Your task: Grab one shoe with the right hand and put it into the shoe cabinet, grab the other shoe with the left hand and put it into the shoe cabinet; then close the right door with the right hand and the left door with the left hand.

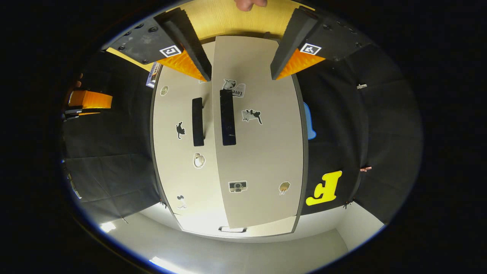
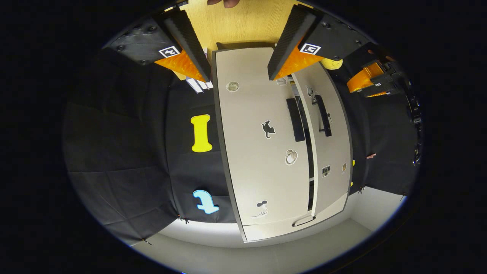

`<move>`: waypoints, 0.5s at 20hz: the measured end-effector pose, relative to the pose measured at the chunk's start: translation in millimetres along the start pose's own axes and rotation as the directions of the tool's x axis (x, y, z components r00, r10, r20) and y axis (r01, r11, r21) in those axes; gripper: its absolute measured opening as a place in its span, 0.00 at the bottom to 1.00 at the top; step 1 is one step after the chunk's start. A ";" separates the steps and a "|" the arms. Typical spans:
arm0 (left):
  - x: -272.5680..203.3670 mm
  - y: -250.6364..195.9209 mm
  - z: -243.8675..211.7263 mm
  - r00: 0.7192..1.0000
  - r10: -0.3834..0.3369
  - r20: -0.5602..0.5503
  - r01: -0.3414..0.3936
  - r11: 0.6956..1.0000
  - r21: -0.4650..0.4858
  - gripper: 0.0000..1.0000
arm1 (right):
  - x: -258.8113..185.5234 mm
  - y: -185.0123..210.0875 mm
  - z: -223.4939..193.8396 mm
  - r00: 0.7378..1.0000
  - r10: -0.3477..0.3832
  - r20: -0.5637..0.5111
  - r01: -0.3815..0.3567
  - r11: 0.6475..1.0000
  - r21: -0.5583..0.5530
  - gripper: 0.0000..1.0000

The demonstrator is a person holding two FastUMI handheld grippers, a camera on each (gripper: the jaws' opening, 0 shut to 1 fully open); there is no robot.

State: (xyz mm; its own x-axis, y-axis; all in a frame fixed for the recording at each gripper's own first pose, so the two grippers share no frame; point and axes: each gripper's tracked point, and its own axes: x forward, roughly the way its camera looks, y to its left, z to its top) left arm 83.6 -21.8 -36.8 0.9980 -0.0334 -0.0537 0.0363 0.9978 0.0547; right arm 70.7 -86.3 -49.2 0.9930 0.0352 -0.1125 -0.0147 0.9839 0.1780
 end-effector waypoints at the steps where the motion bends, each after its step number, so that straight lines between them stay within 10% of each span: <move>1: -0.3 0.1 1.4 1.000 0.000 0.003 0.000 1.000 0.003 0.97 | -0.1 0.3 0.0 1.000 0.001 0.000 -0.001 1.000 0.000 0.98; 10: 0.4 5.9 3.7 1.000 0.011 0.015 -0.011 1.000 0.001 0.97 | -0.7 4.5 1.7 1.000 0.005 0.007 -0.005 1.000 -0.019 0.98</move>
State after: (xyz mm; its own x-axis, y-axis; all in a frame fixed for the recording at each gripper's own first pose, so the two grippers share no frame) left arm 84.3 -16.1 -32.8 0.9990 -0.0234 -0.0386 0.0256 0.9981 0.0565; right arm 70.1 -82.2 -46.7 0.9937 0.0393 -0.1050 -0.0222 0.9869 0.1596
